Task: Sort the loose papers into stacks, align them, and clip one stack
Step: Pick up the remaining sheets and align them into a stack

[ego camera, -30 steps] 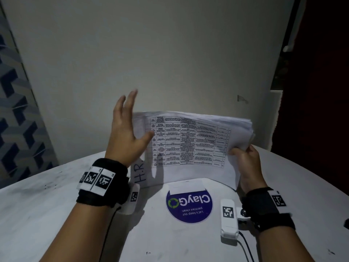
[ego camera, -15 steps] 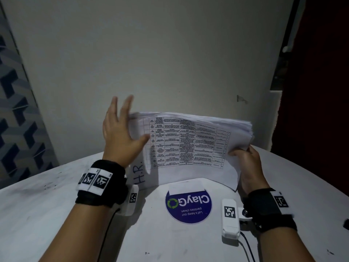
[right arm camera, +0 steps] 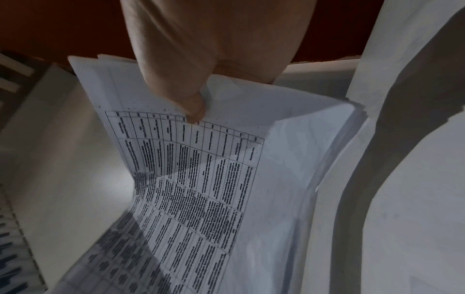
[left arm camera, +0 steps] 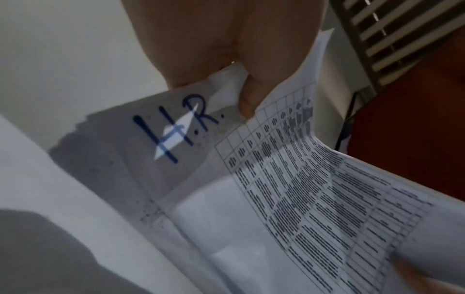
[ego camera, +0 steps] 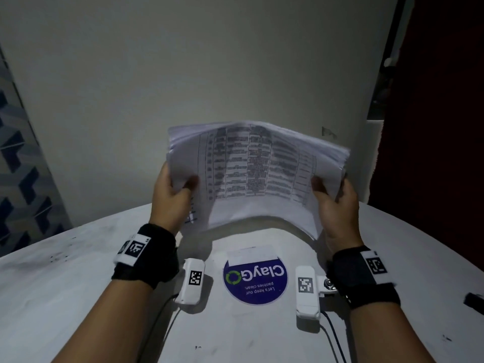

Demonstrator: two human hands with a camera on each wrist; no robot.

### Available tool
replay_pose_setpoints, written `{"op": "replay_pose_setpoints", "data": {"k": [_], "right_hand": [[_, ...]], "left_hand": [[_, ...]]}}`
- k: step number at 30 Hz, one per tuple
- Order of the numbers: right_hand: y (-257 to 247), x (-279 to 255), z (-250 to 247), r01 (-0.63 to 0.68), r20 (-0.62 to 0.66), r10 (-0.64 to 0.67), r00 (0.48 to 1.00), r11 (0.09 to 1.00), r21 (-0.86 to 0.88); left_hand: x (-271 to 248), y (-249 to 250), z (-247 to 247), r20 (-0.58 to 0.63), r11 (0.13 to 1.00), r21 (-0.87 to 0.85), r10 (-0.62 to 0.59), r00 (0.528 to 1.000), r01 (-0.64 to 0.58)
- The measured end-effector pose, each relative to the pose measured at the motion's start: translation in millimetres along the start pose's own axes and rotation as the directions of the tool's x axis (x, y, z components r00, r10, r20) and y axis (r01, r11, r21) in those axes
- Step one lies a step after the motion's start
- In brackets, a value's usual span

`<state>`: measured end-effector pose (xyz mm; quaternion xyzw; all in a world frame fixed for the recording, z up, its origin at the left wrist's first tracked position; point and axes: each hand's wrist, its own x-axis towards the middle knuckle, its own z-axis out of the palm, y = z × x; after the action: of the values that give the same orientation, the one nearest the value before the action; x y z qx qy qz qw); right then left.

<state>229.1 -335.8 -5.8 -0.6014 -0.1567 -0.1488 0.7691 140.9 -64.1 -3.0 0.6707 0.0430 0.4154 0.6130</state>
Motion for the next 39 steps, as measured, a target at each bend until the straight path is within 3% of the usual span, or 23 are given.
{"op": "replay_pose_setpoints", "data": {"k": [3,7,10,16,21,24,26,29,32,36,39], "right_hand": [[-4.1,1.3,-1.7,-0.053,0.025,0.053,0.998,0.999,-0.01],[9.9,4.8,-11.4,-0.215,-0.035,0.214,0.976,0.977,-0.01],[21.1,7.2,-14.1,-0.3,-0.032,0.301,0.953,0.953,0.033],[18.8,-3.6,-13.5,-0.346,0.031,0.346,0.938,0.938,0.016],[7.1,-4.1,-11.7,-0.286,0.048,0.284,0.958,0.958,0.025],[-9.1,-3.9,-9.8,-0.217,-0.026,0.216,0.976,0.959,-0.184],[-23.5,-4.7,-4.6,-0.037,0.004,0.044,0.999,0.892,-0.45],[-46.5,-10.4,11.9,0.266,0.223,-0.168,0.96,0.79,-0.553],[-74.7,-19.7,23.0,0.327,0.395,-0.11,0.912,0.776,-0.54],[-88.4,-25.2,24.9,0.198,0.549,0.062,0.834,0.894,-0.403],[-85.4,-26.9,27.7,0.16,0.563,0.057,0.825,0.931,-0.328]], "left_hand": [[-3.9,-4.0,0.2,0.074,0.99,-0.006,-0.14,0.987,0.14],[-4.9,-20.7,-11.5,0.115,0.949,0.022,-0.316,0.942,0.316],[-5.4,-23.4,-12.0,0.108,0.941,0.011,-0.338,0.935,0.339],[-7.1,-27.8,-13.1,0.12,0.934,0.127,-0.349,0.929,0.334],[3.1,12.1,-20.2,0.097,0.965,0.189,-0.201,0.975,0.181],[8.3,55.1,-32.0,0.134,0.962,0.272,-0.074,0.988,0.035],[2.9,83.9,-36.1,0.178,0.919,0.384,0.018,0.984,-0.086],[-12.8,119.4,-31.8,0.297,0.774,0.579,0.094,0.95,-0.258],[-28.5,141.3,-24.5,0.377,0.66,0.643,0.167,0.911,-0.388],[-40.4,157.1,-22.0,0.447,0.59,0.645,0.224,0.866,-0.486],[-36.9,154.3,-22.1,0.43,0.553,0.643,0.312,0.847,-0.53]]}}
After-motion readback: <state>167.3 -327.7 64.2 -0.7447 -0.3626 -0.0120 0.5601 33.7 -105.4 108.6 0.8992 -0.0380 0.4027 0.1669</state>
